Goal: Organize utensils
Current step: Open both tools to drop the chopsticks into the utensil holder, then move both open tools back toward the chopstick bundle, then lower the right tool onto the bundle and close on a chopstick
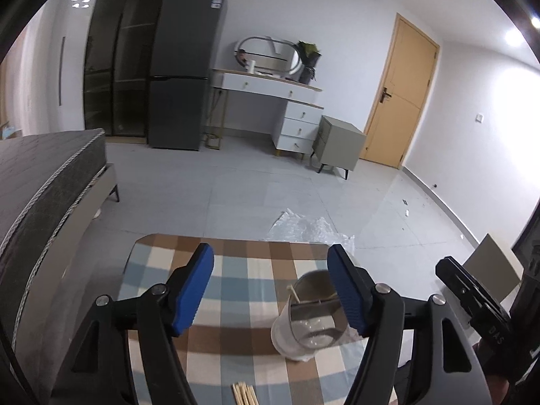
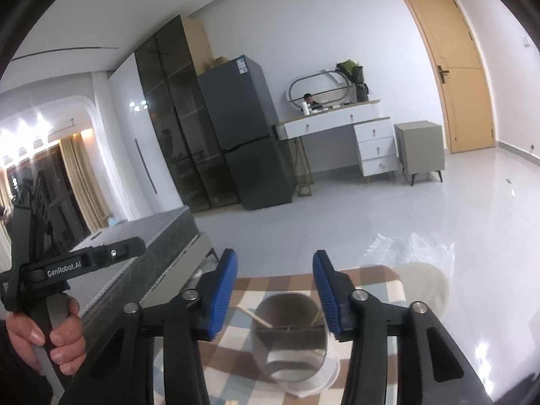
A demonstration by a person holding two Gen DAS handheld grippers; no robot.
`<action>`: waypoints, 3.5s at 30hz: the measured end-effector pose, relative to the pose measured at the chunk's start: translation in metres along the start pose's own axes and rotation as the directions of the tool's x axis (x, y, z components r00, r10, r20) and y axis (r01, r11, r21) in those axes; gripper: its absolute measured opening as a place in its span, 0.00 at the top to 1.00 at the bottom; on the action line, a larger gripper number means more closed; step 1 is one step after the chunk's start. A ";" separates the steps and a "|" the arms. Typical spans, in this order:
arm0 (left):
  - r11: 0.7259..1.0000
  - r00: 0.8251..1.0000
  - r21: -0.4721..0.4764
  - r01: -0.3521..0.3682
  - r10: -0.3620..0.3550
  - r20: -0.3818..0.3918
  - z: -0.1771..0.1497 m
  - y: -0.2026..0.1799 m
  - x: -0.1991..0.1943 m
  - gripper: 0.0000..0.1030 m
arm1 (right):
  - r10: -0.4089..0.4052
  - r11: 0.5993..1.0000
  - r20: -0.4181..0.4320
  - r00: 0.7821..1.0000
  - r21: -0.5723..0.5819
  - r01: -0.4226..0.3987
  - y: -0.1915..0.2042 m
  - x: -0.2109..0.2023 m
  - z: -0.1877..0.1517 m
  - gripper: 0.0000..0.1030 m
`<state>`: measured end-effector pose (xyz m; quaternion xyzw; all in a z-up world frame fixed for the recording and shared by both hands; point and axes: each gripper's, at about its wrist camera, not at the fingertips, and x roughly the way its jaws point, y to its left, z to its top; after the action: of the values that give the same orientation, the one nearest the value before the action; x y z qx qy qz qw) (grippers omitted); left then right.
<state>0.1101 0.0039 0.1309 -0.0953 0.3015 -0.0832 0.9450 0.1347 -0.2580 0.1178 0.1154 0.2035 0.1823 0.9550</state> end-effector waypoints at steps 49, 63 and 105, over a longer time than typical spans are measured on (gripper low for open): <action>0.970 0.962 -0.087 -0.228 0.210 -0.175 -0.177 0.074 0.037 0.10 | -0.041 0.995 -0.300 0.953 -0.096 0.012 0.068 -0.006 -0.178 0.12; 0.936 0.899 -0.185 -0.299 0.211 -0.384 -0.198 0.115 0.069 0.10 | -0.106 0.982 -0.617 0.780 -0.188 -0.014 0.068 0.095 -0.219 0.29; 0.887 0.869 -0.317 -0.334 0.160 -0.469 -0.198 0.155 0.072 0.10 | -0.286 0.916 -0.769 0.572 -0.395 -0.073 0.096 0.196 -0.252 0.76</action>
<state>0.0676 0.1124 -0.1032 -0.2198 0.5223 0.0835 0.8197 0.1640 -0.0569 -0.1463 -0.1831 0.5855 0.1914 0.7662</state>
